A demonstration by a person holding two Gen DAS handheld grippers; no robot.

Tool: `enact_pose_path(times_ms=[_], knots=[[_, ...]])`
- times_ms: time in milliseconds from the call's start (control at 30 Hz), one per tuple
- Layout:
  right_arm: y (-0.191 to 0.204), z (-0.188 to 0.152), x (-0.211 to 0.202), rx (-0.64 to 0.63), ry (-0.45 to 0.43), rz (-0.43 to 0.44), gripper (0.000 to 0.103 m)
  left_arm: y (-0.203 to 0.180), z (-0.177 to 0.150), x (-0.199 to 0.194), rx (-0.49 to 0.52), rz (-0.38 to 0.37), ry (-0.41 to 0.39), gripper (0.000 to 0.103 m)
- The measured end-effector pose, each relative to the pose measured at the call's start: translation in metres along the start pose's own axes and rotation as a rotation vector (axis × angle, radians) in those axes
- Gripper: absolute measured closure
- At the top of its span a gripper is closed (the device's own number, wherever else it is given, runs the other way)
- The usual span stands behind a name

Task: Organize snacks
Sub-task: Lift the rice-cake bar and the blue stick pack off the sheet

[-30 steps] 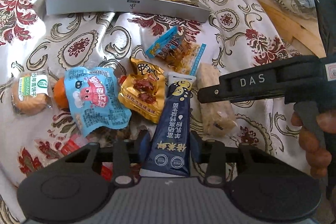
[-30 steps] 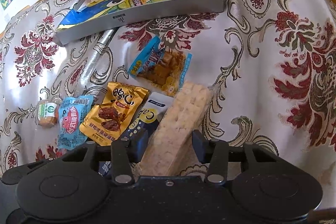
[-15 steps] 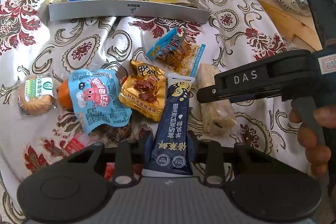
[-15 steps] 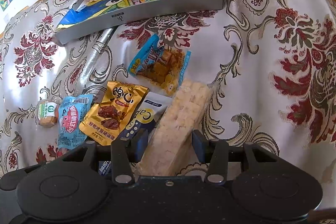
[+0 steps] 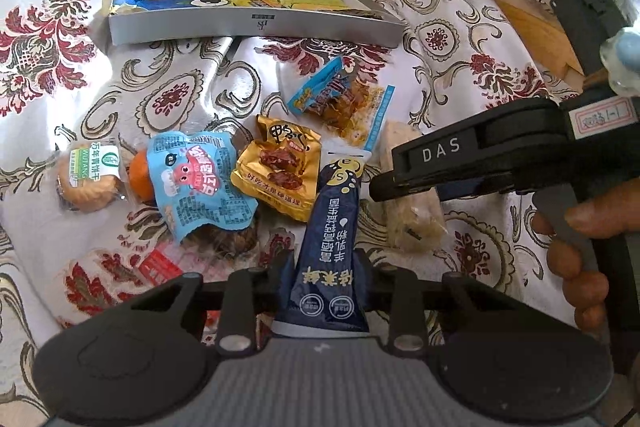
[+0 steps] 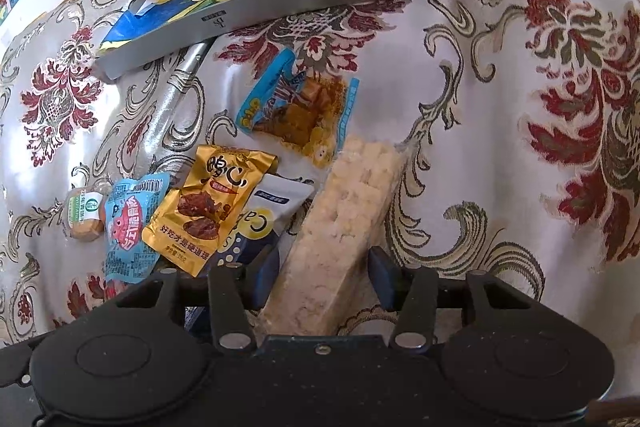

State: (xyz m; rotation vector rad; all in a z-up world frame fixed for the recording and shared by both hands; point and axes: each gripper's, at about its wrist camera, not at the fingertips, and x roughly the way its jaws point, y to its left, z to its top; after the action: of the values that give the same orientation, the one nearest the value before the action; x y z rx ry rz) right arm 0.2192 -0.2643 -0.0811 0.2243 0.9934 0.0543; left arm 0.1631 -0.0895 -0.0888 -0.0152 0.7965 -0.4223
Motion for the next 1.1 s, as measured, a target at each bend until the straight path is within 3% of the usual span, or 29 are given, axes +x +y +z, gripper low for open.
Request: enact_pose_path(times_ms=[633, 933, 1100], knots=[[-0.012, -0.003, -0.015, 0.077, -0.036, 0.001, 0.066, -0.006, -0.004, -0.022, 0.021, 0.017, -0.046, 0.071], [-0.014, -0.004, -0.031, 0.090, -0.102, 0.027, 0.068, -0.002, -0.003, -0.029, -0.009, 0.014, -0.085, 0.071], [-0.014, -0.005, -0.048, 0.106, -0.188, 0.070, 0.068, 0.001, -0.002, -0.033, -0.035, 0.019, -0.134, 0.071]])
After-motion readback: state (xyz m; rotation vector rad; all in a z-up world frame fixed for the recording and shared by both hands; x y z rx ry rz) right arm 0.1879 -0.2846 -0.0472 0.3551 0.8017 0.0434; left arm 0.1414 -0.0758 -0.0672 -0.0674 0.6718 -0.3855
